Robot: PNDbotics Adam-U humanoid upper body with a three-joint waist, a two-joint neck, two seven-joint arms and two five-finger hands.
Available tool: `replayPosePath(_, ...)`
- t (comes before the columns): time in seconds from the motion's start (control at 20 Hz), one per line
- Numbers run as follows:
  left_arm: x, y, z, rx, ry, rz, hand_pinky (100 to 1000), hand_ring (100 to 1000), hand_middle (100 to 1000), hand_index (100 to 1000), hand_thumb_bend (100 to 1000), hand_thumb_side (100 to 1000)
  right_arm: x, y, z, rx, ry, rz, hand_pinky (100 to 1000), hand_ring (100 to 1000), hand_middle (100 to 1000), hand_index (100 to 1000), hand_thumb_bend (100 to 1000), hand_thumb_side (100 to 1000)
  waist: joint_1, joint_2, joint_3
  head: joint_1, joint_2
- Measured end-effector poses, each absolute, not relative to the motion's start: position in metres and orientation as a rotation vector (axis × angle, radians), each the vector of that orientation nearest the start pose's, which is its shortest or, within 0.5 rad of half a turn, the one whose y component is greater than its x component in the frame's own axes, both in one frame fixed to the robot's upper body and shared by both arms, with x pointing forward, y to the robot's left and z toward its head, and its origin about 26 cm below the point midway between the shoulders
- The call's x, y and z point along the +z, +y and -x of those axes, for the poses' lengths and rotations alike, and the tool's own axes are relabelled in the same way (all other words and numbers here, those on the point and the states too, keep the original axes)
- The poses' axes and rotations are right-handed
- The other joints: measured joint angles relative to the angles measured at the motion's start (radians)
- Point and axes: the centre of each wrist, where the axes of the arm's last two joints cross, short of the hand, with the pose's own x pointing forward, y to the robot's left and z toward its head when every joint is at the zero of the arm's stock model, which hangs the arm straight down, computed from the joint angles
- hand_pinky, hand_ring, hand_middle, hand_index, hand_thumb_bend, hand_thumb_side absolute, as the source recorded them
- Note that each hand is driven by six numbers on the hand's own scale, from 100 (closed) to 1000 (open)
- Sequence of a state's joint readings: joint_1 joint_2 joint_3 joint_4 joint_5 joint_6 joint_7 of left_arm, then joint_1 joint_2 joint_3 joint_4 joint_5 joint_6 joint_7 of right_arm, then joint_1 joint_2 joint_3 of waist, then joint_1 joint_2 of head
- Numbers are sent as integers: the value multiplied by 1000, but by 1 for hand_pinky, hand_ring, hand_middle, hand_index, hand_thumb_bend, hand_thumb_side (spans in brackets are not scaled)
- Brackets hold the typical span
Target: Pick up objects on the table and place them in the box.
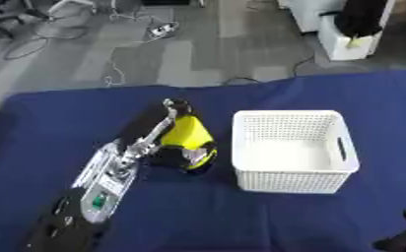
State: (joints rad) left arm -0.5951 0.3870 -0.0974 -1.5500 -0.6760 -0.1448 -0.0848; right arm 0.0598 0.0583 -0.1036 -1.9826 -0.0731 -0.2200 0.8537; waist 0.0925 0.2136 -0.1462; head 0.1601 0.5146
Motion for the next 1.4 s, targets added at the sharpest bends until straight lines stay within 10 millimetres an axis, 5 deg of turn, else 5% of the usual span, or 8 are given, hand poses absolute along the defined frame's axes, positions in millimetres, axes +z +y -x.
replayPosePath(0.3,237,236,-390,-1077,-2168,-836,100,100,100,188,271,567,79,-261,-248,734,-2057,-457,730,505,609,948,808,729,10,-10,1,0,-15)
replayPosePath(0.7,268,212,-390,-1170,-2260,-798,100,100,100,189,264,576,80,-264,-247,738,-2049,-464,730,505,609,949,806,734,30,-12,-30,13,-26)
replayPosePath(1.4,260,177,-403,-1298,-2298,-679,100,100,100,191,266,584,92,-268,-256,731,-2071,-484,730,504,609,950,798,748,72,-12,-128,37,-60)
